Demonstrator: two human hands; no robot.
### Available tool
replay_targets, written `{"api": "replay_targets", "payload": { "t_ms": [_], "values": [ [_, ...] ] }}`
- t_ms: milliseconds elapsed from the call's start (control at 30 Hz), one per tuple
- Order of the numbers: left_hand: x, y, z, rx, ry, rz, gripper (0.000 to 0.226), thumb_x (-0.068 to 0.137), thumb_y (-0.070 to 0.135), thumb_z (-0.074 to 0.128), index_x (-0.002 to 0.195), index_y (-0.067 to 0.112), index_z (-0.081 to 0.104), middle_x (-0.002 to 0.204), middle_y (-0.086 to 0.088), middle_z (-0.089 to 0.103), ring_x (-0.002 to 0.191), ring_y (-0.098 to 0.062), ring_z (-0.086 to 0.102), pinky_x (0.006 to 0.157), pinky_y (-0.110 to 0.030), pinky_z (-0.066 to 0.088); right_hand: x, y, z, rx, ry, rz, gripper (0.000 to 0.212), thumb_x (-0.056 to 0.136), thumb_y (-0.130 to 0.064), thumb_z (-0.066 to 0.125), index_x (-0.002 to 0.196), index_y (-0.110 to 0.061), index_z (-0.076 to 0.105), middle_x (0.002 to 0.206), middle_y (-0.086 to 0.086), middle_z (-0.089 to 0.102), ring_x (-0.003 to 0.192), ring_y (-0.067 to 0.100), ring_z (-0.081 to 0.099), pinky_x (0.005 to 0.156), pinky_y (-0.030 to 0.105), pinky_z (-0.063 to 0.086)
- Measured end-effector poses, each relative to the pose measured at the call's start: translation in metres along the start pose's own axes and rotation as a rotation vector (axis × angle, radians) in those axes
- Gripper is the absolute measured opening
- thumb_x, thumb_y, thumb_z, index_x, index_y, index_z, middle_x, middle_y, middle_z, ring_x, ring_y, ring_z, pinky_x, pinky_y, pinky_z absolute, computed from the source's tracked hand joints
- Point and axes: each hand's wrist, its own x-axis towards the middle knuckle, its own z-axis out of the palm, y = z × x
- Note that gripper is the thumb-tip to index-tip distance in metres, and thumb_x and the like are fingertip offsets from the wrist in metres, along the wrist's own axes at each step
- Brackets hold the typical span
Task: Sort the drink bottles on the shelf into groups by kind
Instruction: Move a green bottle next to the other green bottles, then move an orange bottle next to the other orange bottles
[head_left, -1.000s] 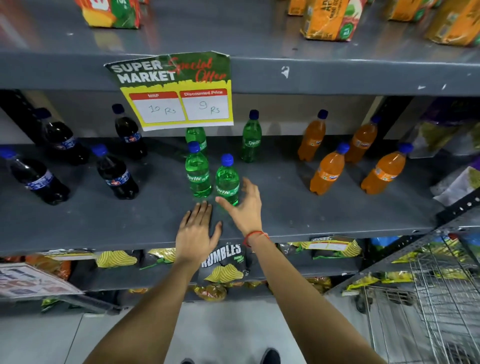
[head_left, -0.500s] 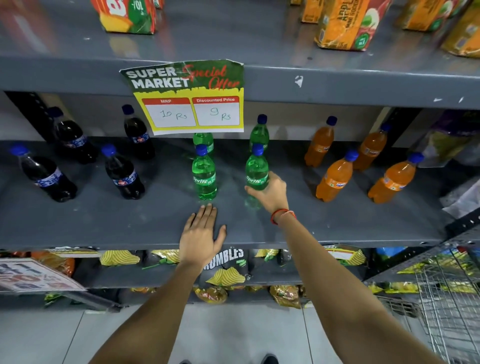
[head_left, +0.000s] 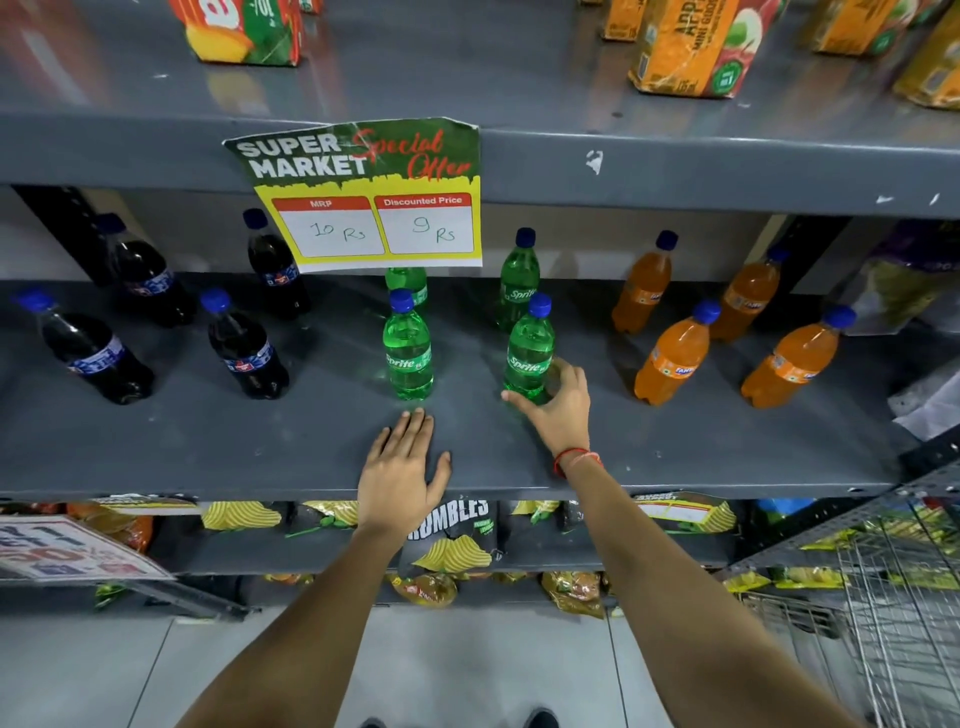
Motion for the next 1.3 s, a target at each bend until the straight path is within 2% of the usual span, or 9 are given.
{"api": "replay_targets", "payload": {
  "t_ms": [67,200,433,700,867,933,1033,1167,1300],
  "values": [
    [0.000,0.000,-0.001,0.000,0.006,0.000,0.057,0.090,0.041,0.031,0.128,0.003,0.051,0.135,-0.014,0.053,0.128,-0.026,0.046,0.106,-0.043,0.035,-0.002,-0.001,0.005,0.002,0.027,0.010,0.068,0.060,-0.034,0.087,0.112,-0.004,0.054,0.108,0.014,0.052,0.101,0.028,0.055,0.092,0.036,0.048],
    [-0.001,0.000,-0.001,0.002,0.007,-0.001,0.057,0.090,0.041,0.032,0.128,0.003,0.051,0.135,-0.013,0.053,0.128,-0.026,0.045,0.107,-0.043,0.035,-0.001,-0.001,0.011,0.003,0.044,0.031,0.054,0.066,-0.029,0.083,0.107,-0.003,0.057,0.103,0.015,0.056,0.094,0.028,0.057,0.085,0.031,0.046],
    [0.000,0.000,-0.001,0.001,-0.004,-0.008,0.056,0.090,0.042,0.033,0.127,0.004,0.053,0.134,-0.013,0.054,0.127,-0.025,0.046,0.106,-0.043,0.035,0.001,0.002,0.011,0.047,-0.017,0.024,0.044,0.073,-0.023,0.078,0.109,-0.005,0.060,0.106,0.014,0.056,0.095,0.029,0.061,0.092,0.046,0.051],
    [-0.001,0.001,-0.002,0.003,-0.020,-0.016,0.058,0.089,0.042,0.031,0.127,0.003,0.052,0.134,-0.014,0.054,0.127,-0.027,0.046,0.106,-0.044,0.035,-0.002,0.002,0.008,0.117,-0.031,0.018,0.056,0.072,-0.020,0.080,0.119,-0.002,0.055,0.114,0.015,0.054,0.100,0.025,0.059,0.093,0.037,0.051],
    [0.000,0.001,-0.003,0.025,-0.026,-0.014,0.060,0.089,0.043,0.029,0.128,0.003,0.050,0.136,-0.014,0.052,0.129,-0.026,0.044,0.107,-0.043,0.033,-0.018,0.018,-0.019,0.178,0.248,0.098,0.050,0.071,-0.026,0.081,0.112,-0.011,0.057,0.112,0.005,0.057,0.100,0.019,0.057,0.081,0.023,0.051],
    [0.001,0.001,-0.003,0.036,-0.027,-0.012,0.061,0.089,0.043,0.028,0.129,0.003,0.050,0.137,-0.014,0.051,0.130,-0.026,0.043,0.108,-0.043,0.033,-0.017,0.029,-0.039,0.148,0.437,0.127,0.047,0.072,-0.027,0.079,0.108,-0.008,0.055,0.108,0.012,0.057,0.101,0.028,0.056,0.083,0.029,0.048],
    [0.001,0.001,-0.002,0.042,-0.025,-0.012,0.062,0.089,0.044,0.027,0.130,0.003,0.049,0.138,-0.014,0.050,0.131,-0.026,0.042,0.108,-0.042,0.031,-0.006,0.041,-0.063,0.088,0.604,0.280,0.067,0.069,-0.026,0.081,0.119,0.002,0.047,0.119,0.024,0.049,0.114,0.039,0.046,0.097,0.040,0.037],
    [0.000,0.001,-0.002,0.039,-0.027,-0.013,0.062,0.089,0.044,0.027,0.129,0.003,0.050,0.136,-0.014,0.052,0.129,-0.026,0.043,0.107,-0.043,0.032,0.010,0.053,-0.077,0.049,0.540,0.371,0.077,0.071,-0.025,0.080,0.129,0.002,0.039,0.129,0.026,0.042,0.124,0.040,0.039,0.105,0.049,0.035],
    [0.001,0.001,-0.002,0.039,-0.032,-0.003,0.061,0.090,0.043,0.027,0.129,0.002,0.050,0.136,-0.014,0.052,0.129,-0.026,0.044,0.107,-0.043,0.034,0.020,0.061,-0.079,0.032,0.491,0.344,0.062,0.075,-0.021,0.076,0.123,0.003,0.045,0.124,0.026,0.048,0.119,0.041,0.044,0.101,0.047,0.037]
  ]
}}
